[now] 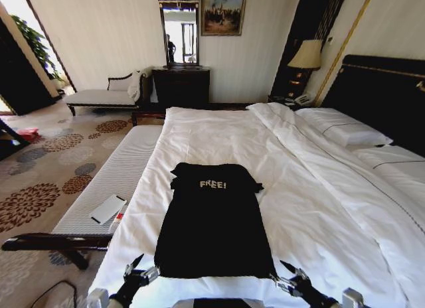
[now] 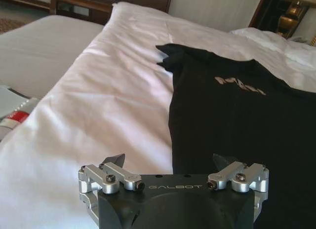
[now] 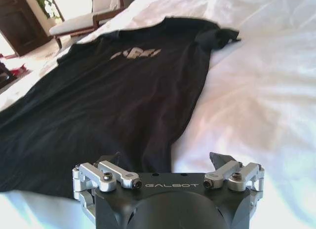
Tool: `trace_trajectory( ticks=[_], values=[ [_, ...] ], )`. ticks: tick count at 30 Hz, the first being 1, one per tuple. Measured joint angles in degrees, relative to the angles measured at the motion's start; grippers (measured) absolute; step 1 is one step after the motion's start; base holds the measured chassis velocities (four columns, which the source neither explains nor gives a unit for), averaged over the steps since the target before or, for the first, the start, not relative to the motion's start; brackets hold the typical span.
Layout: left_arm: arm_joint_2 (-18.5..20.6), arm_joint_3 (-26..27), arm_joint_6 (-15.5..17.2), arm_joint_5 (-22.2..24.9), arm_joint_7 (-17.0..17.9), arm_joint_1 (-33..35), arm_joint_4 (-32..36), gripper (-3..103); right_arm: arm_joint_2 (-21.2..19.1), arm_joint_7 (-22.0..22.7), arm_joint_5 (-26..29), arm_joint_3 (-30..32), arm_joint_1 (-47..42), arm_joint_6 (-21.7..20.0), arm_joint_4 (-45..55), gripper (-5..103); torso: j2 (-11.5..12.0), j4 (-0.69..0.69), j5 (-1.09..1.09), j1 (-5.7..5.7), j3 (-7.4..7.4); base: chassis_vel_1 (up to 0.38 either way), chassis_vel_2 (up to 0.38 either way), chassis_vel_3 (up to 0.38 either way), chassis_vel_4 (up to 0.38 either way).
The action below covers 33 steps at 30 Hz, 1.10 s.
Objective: Fold the clothes on the bed.
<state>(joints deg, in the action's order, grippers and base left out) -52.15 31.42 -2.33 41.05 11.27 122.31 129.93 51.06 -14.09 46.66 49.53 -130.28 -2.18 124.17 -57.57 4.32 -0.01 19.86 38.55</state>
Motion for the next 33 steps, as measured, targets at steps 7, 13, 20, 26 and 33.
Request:
trace_trajectory(
  ticks=[7, 13, 20, 26, 33],
  values=[
    [-3.1, 0.3, 0.3, -2.8, 2.3, -7.7, -0.8, 100, -1.1, 1.9, 7.0, 1.0, 8.5, -0.9, -1.9, 100, 0.0, 0.00, 0.02, 0.00, 0.00, 0.000, 0.000, 0.000, 0.000],
    [-4.8, -1.5, 1.9, -7.2, 3.9, -13.9, -1.5, 100, -5.2, 1.9, 15.2, 1.4, 17.4, -3.8, -4.0, 100, 0.0, 0.00, 0.00, 0.01, 0.01, 0.000, 0.000, 0.000, 0.000],
    [-5.6, -3.2, 3.9, -9.1, 5.1, -17.6, -1.5, 100, -11.2, 4.3, 25.6, -2.9, 31.2, -9.5, -11.2, 100, 0.0, 0.00, 0.02, 0.01, 0.01, 0.000, 0.000, 0.000, 0.000],
    [-6.1, -3.0, 4.2, -10.0, 5.0, -18.0, -1.8, 100, -12.1, 4.5, 24.7, -11.4, 44.0, -9.0, -18.1, 100, 0.0, -0.02, 0.01, 0.01, 0.01, 0.000, 0.000, 0.000, 0.000],
    [-6.3, -4.1, 3.3, -12.8, 4.3, -20.7, -3.2, 100, -10.5, 9.8, 21.0, -20.0, 52.5, -6.9, -23.5, 100, 0.0, -0.01, 0.00, 0.01, 0.01, 0.000, 0.000, 0.000, 0.000]
  ],
)
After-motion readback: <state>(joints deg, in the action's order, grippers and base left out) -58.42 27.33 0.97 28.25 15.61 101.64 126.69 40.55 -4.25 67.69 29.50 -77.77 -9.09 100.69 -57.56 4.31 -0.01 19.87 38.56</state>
